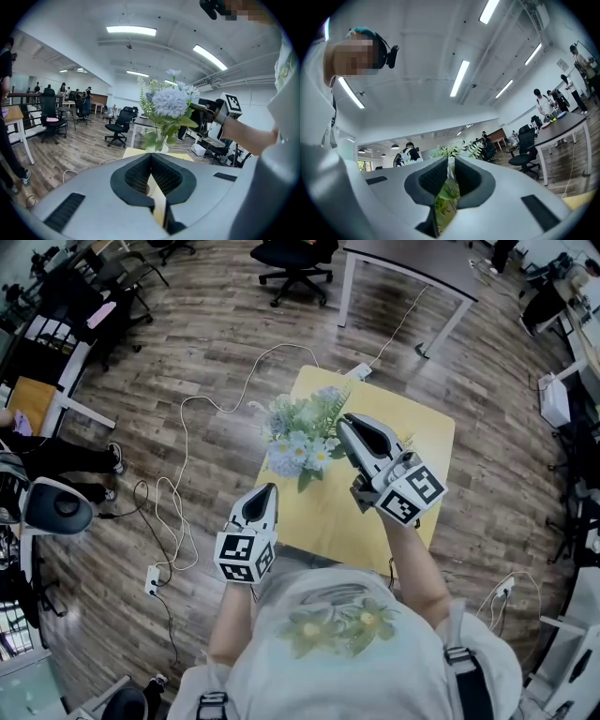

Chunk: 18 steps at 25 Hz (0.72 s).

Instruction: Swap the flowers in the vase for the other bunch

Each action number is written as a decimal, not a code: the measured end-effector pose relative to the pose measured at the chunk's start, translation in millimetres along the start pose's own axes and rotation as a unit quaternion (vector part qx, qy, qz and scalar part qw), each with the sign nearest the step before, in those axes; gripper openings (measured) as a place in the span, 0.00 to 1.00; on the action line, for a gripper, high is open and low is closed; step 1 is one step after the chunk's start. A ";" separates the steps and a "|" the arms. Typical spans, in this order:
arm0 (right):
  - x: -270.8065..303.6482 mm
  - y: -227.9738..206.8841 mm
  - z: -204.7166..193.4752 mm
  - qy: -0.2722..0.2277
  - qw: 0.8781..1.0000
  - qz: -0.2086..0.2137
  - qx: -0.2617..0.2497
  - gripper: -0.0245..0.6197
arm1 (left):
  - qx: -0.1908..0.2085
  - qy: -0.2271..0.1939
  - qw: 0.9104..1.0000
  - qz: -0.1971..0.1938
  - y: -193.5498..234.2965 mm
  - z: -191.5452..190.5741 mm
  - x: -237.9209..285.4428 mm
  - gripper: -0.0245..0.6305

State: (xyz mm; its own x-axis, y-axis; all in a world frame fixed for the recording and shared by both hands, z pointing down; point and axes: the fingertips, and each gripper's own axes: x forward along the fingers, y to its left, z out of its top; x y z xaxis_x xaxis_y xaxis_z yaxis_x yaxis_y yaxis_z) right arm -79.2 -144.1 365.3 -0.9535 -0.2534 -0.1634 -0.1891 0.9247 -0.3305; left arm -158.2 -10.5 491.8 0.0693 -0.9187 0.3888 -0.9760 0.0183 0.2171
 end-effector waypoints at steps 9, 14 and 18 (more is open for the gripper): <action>3.7 16.6 25.3 -0.035 0.999 0.012 0.011 0.14 | 0.003 -0.004 1.000 -0.005 4.5 -1.1 -7.2 0.06; 4.4 22.4 44.0 -0.053 0.998 0.022 0.015 0.14 | 0.004 -0.005 1.000 0.000 4.0 0.0 -10.8 0.06; 8.8 30.6 62.5 -0.068 0.997 0.034 0.006 0.14 | 0.004 -0.007 1.000 0.007 7.4 0.0 -15.5 0.06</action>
State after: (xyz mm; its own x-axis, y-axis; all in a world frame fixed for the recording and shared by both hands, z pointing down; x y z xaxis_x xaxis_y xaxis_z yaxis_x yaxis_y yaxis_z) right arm -78.7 -135.8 295.6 -0.9234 -0.2263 -0.3100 -0.1204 0.9377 -0.3260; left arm -166.4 3.8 487.4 0.0533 -0.9235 0.3798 -0.9783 0.0279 0.2051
